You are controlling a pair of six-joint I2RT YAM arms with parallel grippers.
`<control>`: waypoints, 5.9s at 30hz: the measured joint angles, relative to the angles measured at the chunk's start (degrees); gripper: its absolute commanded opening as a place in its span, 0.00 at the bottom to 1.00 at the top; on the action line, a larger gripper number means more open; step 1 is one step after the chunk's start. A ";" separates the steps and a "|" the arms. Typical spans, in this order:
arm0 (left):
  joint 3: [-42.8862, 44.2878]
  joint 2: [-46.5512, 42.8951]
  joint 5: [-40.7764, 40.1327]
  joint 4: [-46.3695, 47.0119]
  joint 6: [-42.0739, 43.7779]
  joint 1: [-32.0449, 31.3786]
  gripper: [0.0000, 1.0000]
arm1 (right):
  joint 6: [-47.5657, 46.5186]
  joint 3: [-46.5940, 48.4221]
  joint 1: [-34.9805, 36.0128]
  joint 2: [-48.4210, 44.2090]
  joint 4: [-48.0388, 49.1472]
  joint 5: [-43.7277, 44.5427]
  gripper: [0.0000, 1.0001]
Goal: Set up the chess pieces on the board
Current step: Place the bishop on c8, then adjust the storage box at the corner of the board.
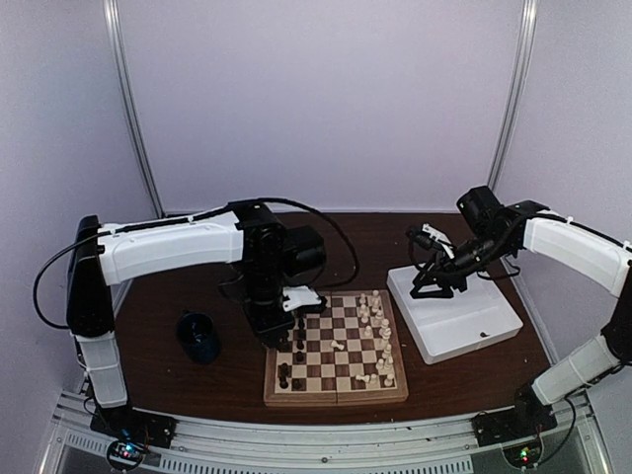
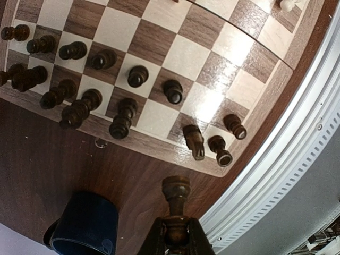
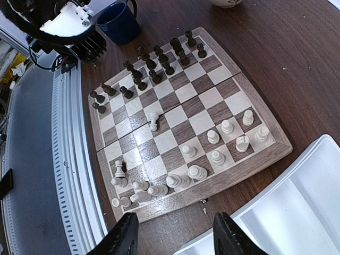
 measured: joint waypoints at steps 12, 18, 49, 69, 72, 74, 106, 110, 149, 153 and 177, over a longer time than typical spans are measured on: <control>2.56 5.70 -2.58 -0.02 -0.02 -0.79 0.04 | -0.46 -0.26 0.00 -1.07 0.37 0.17 0.53; 3.43 7.82 -3.28 0.20 0.00 -1.03 0.05 | -0.59 -0.37 0.00 -1.09 0.37 0.20 0.53; 3.96 13.99 -4.52 1.25 0.00 -1.84 0.08 | -1.44 -0.39 0.00 -1.07 0.37 0.22 0.54; 3.96 14.78 -7.08 0.02 -0.22 -2.43 0.24 | -1.51 -0.42 0.00 -1.07 0.35 0.20 0.55; 4.44 14.78 -6.75 -0.02 -0.24 -2.56 0.24 | -1.62 -0.48 0.00 -1.07 0.35 0.20 0.55; 4.83 14.78 -6.60 0.00 -0.24 -2.58 0.24 | -1.64 -0.48 0.00 -1.07 0.33 0.20 0.55; 24.20 5.99 1.92 14.10 -4.98 -0.90 0.37 | -27.87 -8.72 -9.94 8.94 -11.04 29.24 0.43; 24.15 6.58 3.74 17.16 -5.95 1.99 0.37 | -30.40 -12.59 -5.99 8.70 -9.09 32.22 0.51; 17.66 6.73 9.66 25.70 -8.17 7.26 0.37 | -32.06 -16.81 2.89 1.95 -11.54 28.06 0.45; 16.87 6.73 10.32 26.62 -8.17 7.30 0.37 | -31.36 -16.44 3.63 1.42 -12.50 28.70 0.43; 10.56 6.40 11.93 30.18 -9.05 7.63 0.36 | -26.08 -4.24 -4.52 11.78 -7.56 25.99 0.38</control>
